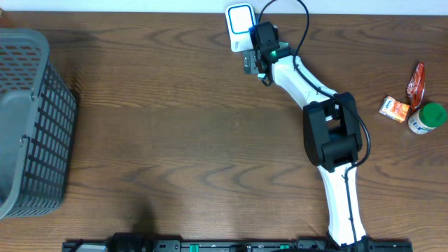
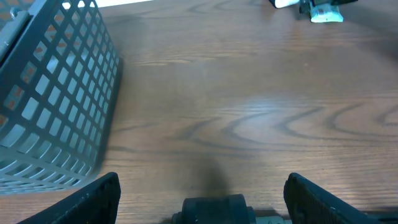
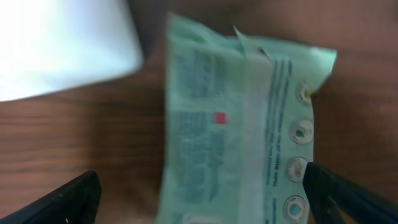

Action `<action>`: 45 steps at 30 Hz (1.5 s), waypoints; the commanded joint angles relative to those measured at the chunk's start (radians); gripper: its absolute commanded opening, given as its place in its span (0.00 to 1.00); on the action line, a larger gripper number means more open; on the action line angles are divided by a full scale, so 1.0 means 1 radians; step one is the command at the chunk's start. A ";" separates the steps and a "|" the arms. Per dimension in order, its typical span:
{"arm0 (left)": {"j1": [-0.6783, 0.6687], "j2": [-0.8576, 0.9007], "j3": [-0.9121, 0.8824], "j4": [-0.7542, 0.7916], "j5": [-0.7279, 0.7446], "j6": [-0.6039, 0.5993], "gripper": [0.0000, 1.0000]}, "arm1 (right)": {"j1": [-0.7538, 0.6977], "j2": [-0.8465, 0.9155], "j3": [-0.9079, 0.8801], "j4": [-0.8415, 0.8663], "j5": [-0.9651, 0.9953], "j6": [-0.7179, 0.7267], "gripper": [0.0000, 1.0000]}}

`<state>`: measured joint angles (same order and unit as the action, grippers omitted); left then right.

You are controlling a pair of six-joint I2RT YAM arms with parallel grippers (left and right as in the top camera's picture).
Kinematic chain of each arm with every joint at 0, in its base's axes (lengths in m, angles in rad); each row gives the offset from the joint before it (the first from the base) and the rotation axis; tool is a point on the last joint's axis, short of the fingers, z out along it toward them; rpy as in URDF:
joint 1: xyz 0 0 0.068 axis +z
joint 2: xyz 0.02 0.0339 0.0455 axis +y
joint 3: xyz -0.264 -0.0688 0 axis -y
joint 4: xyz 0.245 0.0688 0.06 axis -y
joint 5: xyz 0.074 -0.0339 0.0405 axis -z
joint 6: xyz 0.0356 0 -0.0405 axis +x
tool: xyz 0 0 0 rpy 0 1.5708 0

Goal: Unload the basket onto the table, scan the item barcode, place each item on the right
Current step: 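Hold the wipes pack barcode in front of the scanner window, then carry the wipes pack right and drop it beside the jar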

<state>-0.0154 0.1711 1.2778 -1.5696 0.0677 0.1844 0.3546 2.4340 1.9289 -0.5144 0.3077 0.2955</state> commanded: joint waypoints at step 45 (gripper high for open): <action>-0.004 -0.002 0.002 -0.001 -0.009 0.010 0.84 | -0.656 -0.368 0.006 -0.518 -0.144 -0.013 0.50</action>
<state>-0.0154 0.1711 1.2778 -1.5696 0.0677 0.1844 -0.3038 2.0842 1.9354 -1.0306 0.2634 0.2981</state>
